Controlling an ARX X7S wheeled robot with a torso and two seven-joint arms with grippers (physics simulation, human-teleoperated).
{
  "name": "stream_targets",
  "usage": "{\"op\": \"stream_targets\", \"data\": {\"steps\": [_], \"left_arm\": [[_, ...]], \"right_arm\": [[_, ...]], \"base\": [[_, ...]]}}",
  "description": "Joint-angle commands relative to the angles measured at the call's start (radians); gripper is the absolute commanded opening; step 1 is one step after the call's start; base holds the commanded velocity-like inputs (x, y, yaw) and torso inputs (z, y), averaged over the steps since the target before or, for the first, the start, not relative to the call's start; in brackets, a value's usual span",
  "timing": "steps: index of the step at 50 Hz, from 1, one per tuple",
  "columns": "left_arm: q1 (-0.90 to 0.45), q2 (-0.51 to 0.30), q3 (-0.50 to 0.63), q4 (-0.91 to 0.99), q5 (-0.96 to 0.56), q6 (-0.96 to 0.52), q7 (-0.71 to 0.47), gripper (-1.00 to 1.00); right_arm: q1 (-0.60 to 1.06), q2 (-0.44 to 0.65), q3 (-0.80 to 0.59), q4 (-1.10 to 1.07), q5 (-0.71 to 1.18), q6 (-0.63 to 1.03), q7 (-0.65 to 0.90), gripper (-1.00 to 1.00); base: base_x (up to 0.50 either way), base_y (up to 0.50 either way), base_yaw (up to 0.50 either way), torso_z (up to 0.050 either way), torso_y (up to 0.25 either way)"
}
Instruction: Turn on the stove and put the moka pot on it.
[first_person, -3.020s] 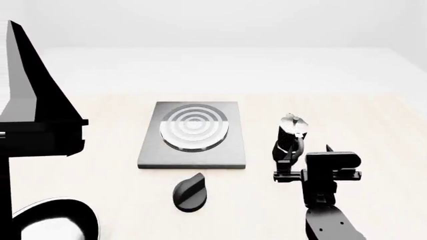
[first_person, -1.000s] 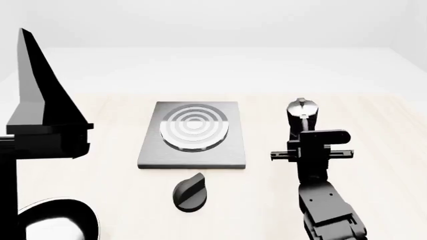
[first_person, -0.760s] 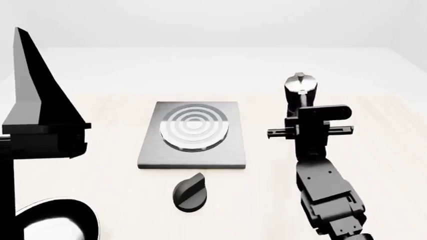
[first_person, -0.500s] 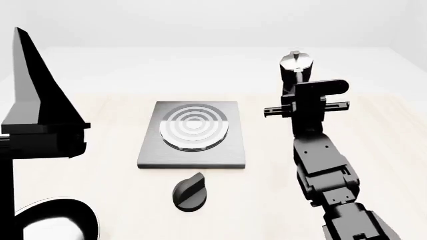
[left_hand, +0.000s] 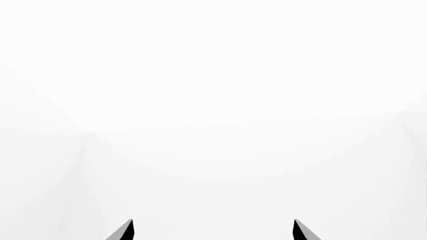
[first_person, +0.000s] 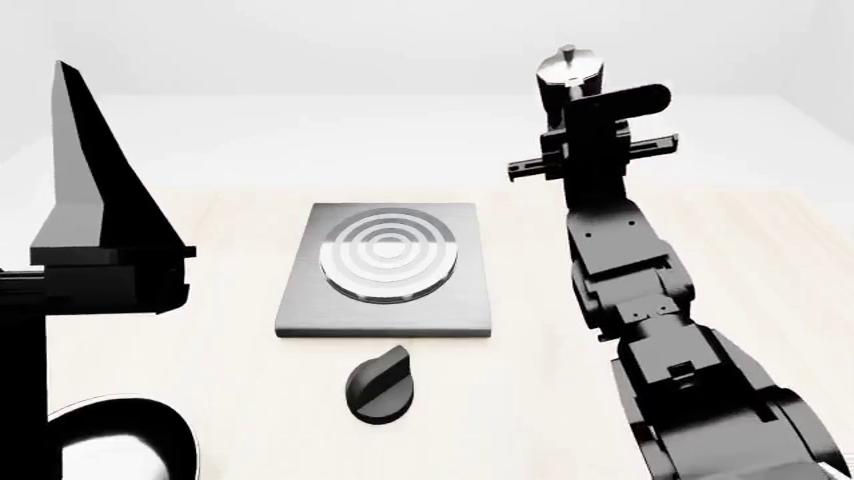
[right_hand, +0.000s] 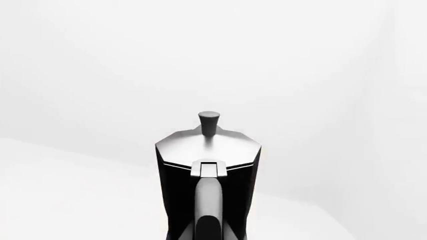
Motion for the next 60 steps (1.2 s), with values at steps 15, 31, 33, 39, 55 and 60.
{"op": "stream_targets", "data": {"steps": [15,31,33,39,55,60], "left_arm": [[-0.008,-0.012,-0.004,0.010,-0.015,-0.003,-0.013,1.00],[0.007,-0.020,-0.007,0.006,-0.017,0.013,-0.015,1.00],[0.004,-0.020,-0.006,0.007,-0.017,0.011,-0.015,1.00],[0.011,-0.020,-0.003,0.003,-0.013,0.017,-0.016,1.00],[0.001,-0.029,-0.008,0.008,-0.029,0.017,-0.022,1.00],[-0.004,-0.027,-0.002,0.010,-0.027,0.014,-0.022,1.00]], "right_arm": [[0.057,-0.083,-0.055,0.024,0.077,-0.157,-0.167,-1.00],[0.033,-0.083,-0.398,-0.004,0.482,-0.274,-0.206,-1.00],[0.031,-0.083,-0.430,-0.018,0.523,-0.277,-0.210,-1.00],[0.026,-0.083,-0.518,-0.040,0.639,-0.284,-0.203,-1.00],[-0.008,-0.083,-0.834,-0.136,0.982,-0.322,-0.110,-1.00],[-0.015,-0.083,-0.923,-0.157,1.058,-0.343,-0.088,-1.00]], "base": [[0.00,0.00,0.00,0.000,0.001],[0.00,0.00,0.00,0.000,0.001],[0.00,0.00,0.00,0.000,0.000],[0.00,0.00,0.00,0.003,0.002],[0.00,0.00,0.00,0.000,0.001],[0.00,0.00,0.00,0.000,0.002]]}}
